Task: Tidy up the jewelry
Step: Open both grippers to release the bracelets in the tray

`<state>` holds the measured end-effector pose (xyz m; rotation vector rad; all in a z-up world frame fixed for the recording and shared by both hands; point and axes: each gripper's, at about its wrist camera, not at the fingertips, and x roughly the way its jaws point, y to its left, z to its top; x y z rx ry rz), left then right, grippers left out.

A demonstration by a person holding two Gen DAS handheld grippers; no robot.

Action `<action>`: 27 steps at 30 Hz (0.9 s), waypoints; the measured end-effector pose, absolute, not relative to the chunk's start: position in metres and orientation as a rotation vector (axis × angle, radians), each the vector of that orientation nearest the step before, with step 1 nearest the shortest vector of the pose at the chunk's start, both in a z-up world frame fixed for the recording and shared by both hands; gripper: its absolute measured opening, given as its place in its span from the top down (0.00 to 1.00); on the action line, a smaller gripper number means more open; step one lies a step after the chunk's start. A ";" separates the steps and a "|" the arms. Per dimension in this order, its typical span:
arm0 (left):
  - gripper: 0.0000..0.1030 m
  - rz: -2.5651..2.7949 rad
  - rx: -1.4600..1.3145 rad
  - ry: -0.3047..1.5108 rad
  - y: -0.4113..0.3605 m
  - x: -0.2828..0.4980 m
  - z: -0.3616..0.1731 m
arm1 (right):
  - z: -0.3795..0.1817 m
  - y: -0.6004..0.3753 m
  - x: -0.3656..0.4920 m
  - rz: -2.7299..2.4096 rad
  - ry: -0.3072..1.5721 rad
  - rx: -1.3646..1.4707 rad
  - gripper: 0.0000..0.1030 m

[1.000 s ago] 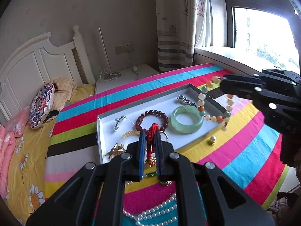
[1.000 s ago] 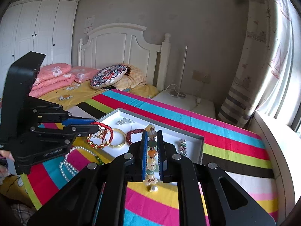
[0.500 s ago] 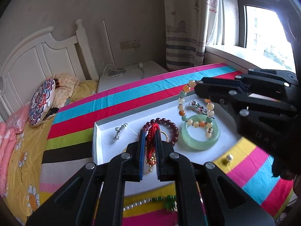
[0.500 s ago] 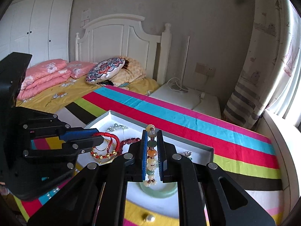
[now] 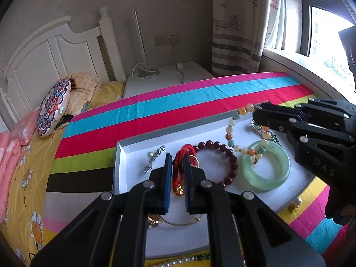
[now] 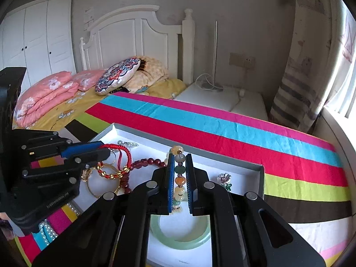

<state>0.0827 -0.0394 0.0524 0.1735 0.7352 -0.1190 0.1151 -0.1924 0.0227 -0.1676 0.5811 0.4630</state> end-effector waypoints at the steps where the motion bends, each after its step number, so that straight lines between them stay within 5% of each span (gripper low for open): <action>1: 0.91 -0.112 0.178 0.742 -0.039 0.086 0.052 | 0.022 -0.193 0.118 0.453 0.587 -0.167 0.89; 6: 0.85 -0.089 0.183 0.749 -0.035 0.092 0.050 | 0.019 -0.195 0.122 0.418 0.595 -0.162 0.87; 7: 0.78 -0.074 0.185 0.749 -0.031 0.090 0.049 | 0.019 -0.197 0.121 0.421 0.598 -0.159 0.82; 9: 0.39 -0.052 0.183 0.729 -0.025 0.086 0.051 | 0.021 -0.200 0.117 0.424 0.591 -0.143 0.62; 10: 0.33 -0.037 0.183 0.716 -0.022 0.083 0.052 | 0.023 -0.203 0.112 0.424 0.577 -0.134 0.49; 11: 0.29 -0.022 0.184 0.705 -0.018 0.079 0.054 | 0.024 -0.205 0.109 0.427 0.568 -0.131 0.47; 18: 0.13 0.031 0.168 0.704 0.009 0.052 0.058 | 0.028 -0.211 0.084 0.457 0.554 -0.134 0.47; 27: 0.07 0.068 0.080 0.721 0.042 0.000 0.051 | 0.023 -0.227 0.045 0.465 0.560 -0.117 0.44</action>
